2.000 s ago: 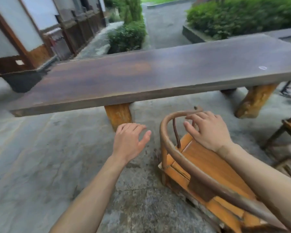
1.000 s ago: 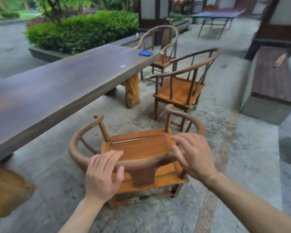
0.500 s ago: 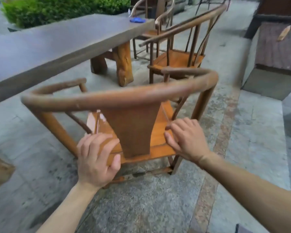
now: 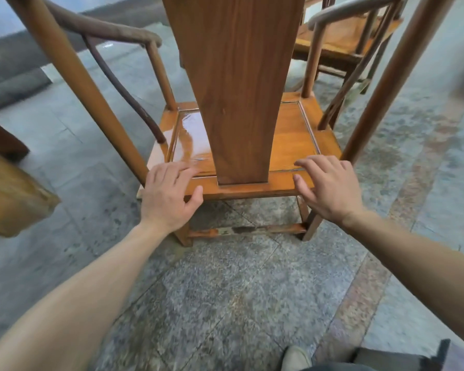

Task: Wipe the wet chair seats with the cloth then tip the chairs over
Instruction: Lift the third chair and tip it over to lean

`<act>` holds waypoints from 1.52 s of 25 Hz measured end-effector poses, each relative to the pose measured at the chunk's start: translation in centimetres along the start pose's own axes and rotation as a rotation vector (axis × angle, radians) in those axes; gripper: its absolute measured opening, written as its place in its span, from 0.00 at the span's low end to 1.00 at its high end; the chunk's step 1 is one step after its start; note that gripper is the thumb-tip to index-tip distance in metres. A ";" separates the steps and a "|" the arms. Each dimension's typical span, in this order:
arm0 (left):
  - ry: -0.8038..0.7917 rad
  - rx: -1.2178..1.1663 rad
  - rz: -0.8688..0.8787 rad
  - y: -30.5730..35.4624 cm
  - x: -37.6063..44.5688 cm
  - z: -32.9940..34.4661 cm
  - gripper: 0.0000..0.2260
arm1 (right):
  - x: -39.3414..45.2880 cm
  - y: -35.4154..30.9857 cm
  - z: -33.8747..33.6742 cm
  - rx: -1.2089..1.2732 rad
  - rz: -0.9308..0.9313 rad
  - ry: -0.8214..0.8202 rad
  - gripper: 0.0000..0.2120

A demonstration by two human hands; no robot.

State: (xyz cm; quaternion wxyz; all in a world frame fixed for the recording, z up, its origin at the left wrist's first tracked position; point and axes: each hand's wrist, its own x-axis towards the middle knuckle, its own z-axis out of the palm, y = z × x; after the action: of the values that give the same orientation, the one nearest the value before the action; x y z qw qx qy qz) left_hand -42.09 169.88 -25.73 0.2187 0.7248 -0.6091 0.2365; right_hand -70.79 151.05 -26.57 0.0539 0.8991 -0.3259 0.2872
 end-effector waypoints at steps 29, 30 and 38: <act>-0.286 0.203 -0.180 -5.0 1.1 16.2 0.28 | -0.1 5.5 18.0 -0.233 0.121 0.258 0.21; -0.291 0.200 -0.171 -4.9 1.1 16.2 0.28 | -0.1 5.6 18.0 -0.243 0.132 0.254 0.21; -0.336 0.189 -0.177 -4.8 1.5 16.1 0.29 | 0.2 5.7 17.7 -0.273 0.125 0.242 0.21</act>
State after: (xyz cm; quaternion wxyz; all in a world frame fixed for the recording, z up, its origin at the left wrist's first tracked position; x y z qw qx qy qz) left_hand -35.89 159.75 -37.77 0.0649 0.8220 -0.5460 0.1483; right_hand -65.65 141.47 -41.60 0.1965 0.8204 -0.4080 0.3492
